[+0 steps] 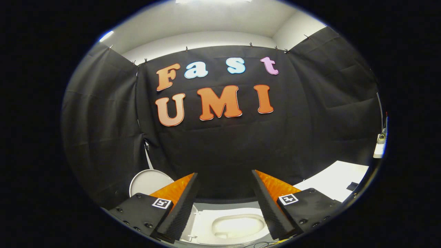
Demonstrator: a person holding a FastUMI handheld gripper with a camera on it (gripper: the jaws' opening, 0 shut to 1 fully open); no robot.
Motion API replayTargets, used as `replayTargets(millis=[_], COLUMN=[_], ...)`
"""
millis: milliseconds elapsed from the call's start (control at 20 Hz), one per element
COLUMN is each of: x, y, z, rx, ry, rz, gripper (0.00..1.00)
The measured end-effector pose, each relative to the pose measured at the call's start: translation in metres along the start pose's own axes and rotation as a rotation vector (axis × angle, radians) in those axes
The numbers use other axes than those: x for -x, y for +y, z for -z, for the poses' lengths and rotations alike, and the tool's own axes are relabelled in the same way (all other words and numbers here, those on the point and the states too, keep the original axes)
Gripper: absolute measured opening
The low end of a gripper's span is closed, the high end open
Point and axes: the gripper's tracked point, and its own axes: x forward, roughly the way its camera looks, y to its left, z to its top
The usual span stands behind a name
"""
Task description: Open the toilet lid.
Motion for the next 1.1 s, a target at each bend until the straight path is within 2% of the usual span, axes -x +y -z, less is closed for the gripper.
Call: replayTargets(millis=[550,750,1100], x=[0.006,0.008,0.009], y=[0.008,0.007,0.012], z=[-0.010,-0.014,-0.006], rx=[0.008,-0.025,-0.023], ry=[-0.050,-0.078,-0.050], rz=[-0.018,-0.027,-0.055], gripper=[0.97,0.98,0.98])
